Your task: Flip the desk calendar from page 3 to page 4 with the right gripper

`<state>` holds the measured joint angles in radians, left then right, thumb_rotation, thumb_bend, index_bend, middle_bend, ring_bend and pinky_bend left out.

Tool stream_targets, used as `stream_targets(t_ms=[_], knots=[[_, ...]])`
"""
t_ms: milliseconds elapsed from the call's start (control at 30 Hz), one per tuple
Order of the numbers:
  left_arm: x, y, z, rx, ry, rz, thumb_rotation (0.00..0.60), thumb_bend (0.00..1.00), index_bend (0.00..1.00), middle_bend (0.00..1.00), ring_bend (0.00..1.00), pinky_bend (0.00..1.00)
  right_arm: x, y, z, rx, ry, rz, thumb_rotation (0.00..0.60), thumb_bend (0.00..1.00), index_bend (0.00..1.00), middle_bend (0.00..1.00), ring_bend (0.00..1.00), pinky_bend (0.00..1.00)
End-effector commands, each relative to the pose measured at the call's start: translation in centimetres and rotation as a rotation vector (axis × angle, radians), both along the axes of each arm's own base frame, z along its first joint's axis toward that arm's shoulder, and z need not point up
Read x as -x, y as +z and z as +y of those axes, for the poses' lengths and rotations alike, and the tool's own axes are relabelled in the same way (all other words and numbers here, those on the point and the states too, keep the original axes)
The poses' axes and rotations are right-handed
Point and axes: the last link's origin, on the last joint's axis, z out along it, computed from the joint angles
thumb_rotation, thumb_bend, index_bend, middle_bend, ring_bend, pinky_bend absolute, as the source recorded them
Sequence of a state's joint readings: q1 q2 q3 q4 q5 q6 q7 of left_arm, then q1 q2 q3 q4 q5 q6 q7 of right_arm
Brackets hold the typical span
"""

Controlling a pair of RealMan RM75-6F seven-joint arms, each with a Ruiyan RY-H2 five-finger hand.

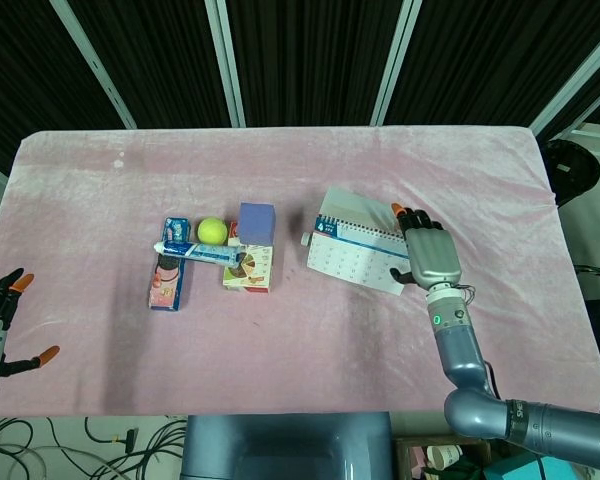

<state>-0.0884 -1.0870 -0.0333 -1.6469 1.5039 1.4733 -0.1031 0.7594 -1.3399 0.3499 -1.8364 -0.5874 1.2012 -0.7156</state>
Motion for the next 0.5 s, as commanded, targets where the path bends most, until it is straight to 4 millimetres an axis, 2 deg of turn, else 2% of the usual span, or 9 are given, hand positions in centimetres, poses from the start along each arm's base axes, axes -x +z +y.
stream_targets(t_ms=[33,167,267,367,500], knots=[[0.0,0.0,0.0,0.001,0.0,-0.001,0.6,0.0,0.0,0.0,0.0,0.0,0.5,0.0,0.0,-0.008,-0.009,0.012,0.6,0.17,0.0,0.1,0.12,0.21],[0.0,0.0,0.0,0.003,0.001,-0.002,0.6,0.0,0.0,0.0,0.0,0.0,0.7,0.1,0.0,-0.015,-0.01,0.007,0.6,0.17,0.0,0.15,0.22,0.23],[0.0,0.0,0.0,0.001,0.001,-0.001,0.6,0.0,0.0,0.0,0.0,0.0,0.6,0.2,0.0,-0.01,-0.001,-0.001,0.6,0.17,0.0,0.15,0.22,0.23],[0.0,0.0,0.0,0.0,0.003,-0.003,0.6,0.0,0.0,0.0,0.0,0.0,0.3,0.7,0.1,0.009,0.016,-0.03,0.6,0.17,0.0,0.13,0.2,0.22],[0.0,0.1,-0.1,-0.004,0.002,-0.002,0.6,0.0,0.0,0.0,0.0,0.0,0.4,2.0,0.7,0.049,0.055,-0.052,0.6,0.17,0.0,0.05,0.12,0.18]])
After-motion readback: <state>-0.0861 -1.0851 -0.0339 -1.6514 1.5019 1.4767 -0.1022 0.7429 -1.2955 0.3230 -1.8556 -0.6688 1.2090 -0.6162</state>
